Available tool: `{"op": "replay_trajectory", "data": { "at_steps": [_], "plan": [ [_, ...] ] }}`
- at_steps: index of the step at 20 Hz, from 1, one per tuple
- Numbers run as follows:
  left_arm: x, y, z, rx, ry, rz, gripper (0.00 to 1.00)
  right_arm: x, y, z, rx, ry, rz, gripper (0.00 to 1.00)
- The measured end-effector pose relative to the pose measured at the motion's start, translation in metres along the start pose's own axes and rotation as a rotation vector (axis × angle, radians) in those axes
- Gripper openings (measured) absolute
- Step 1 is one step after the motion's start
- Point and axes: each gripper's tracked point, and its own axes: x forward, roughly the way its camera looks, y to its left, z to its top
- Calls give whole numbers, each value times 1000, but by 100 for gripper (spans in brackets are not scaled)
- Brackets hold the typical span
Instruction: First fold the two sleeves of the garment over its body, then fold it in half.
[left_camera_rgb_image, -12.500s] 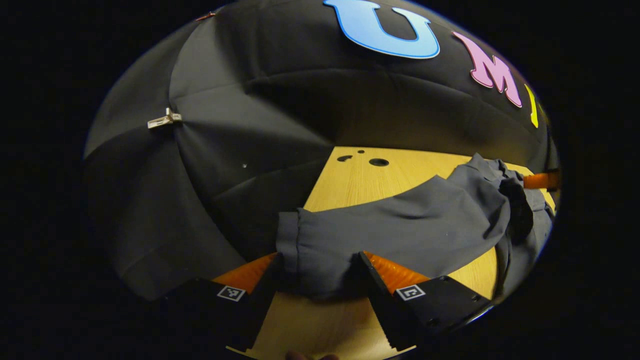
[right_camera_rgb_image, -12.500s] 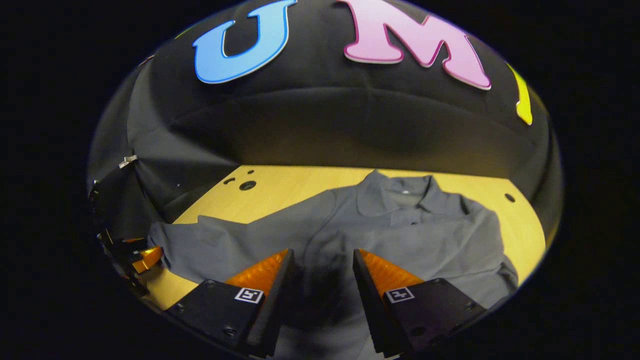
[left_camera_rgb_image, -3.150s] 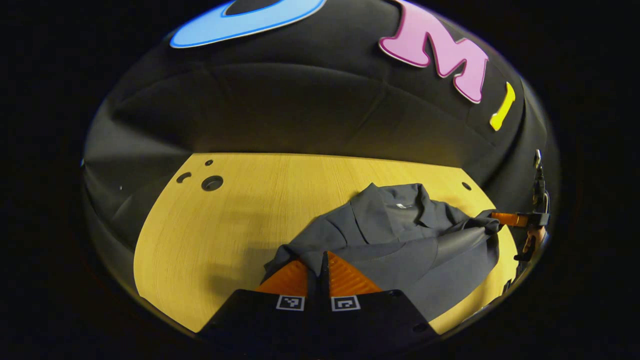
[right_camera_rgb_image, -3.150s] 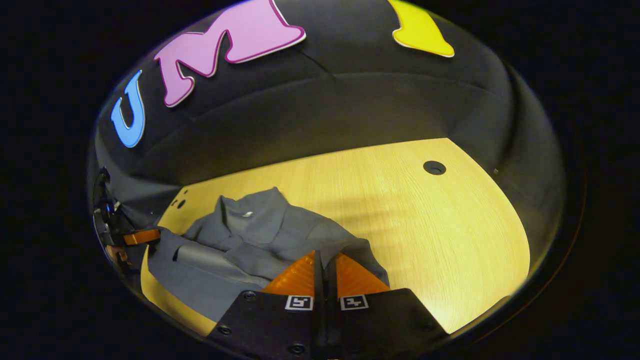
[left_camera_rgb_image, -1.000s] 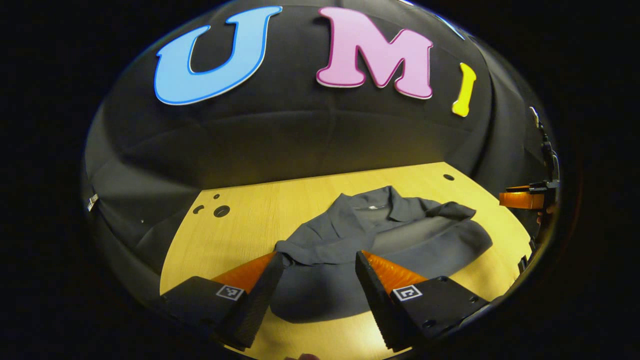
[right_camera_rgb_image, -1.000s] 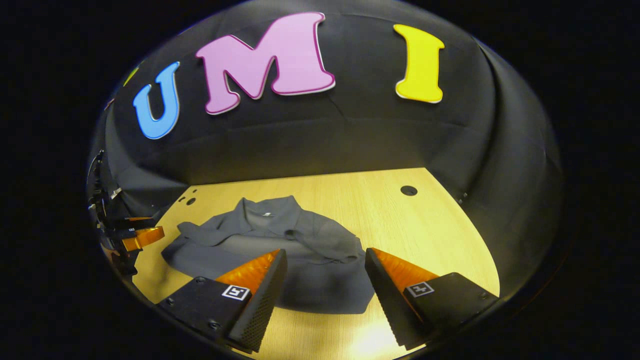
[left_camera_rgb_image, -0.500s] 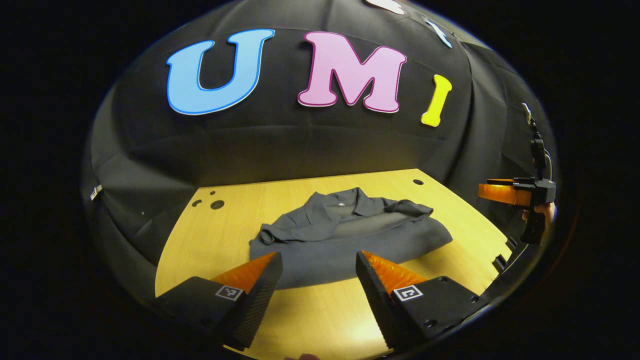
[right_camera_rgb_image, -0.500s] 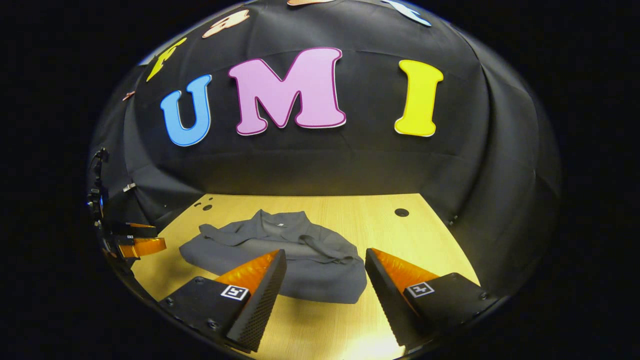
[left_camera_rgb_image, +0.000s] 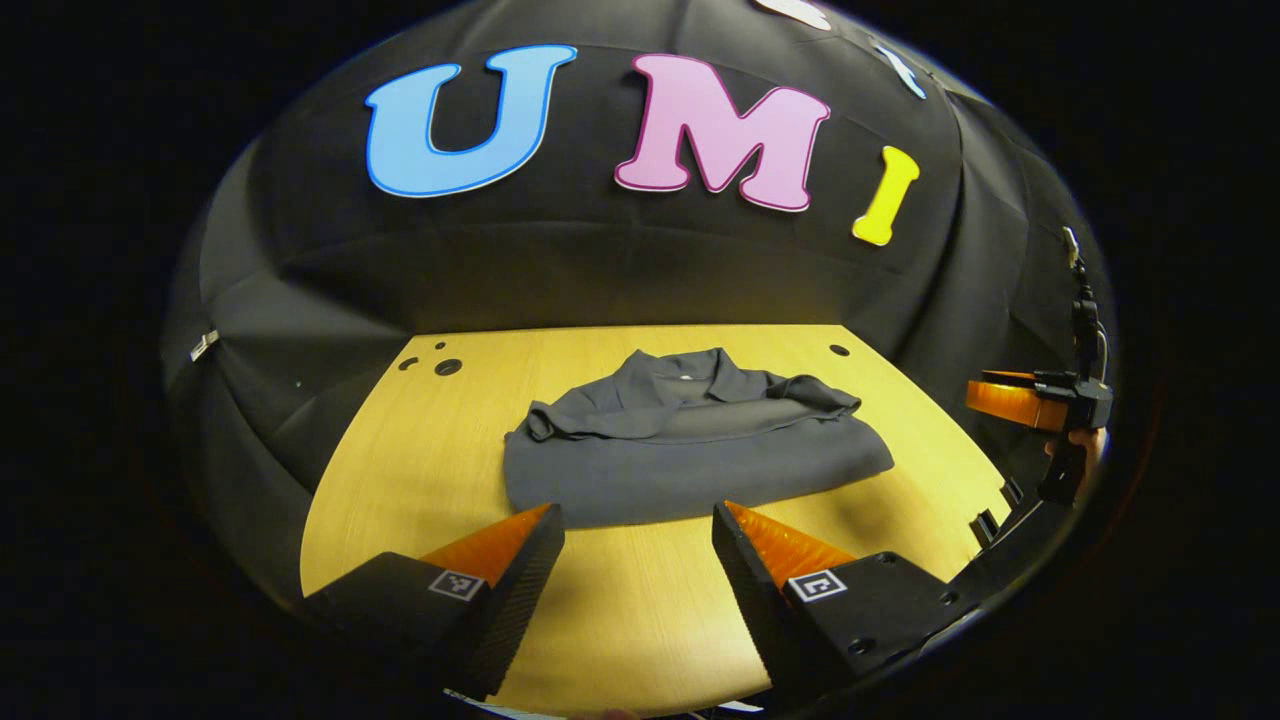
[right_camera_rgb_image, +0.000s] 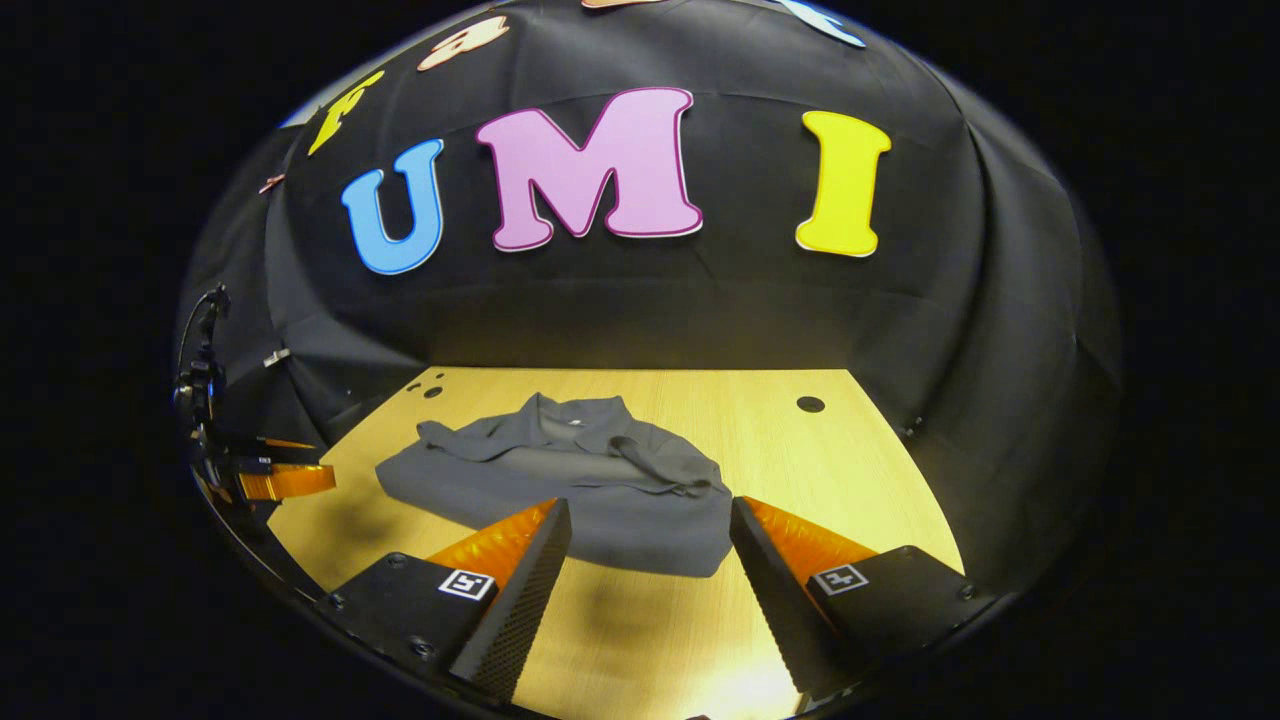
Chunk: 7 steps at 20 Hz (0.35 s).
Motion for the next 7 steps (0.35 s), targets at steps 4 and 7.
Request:
{"op": "replay_trajectory", "data": {
  "at_steps": [4,7],
  "plan": [
    [-4,5,-3,-69,8,61,94,11,3,-4,-15,29,54,99],
    [-5,5,-7,-79,10,95,94,18,4,-9,-6,39,85,99]
  ]
}}
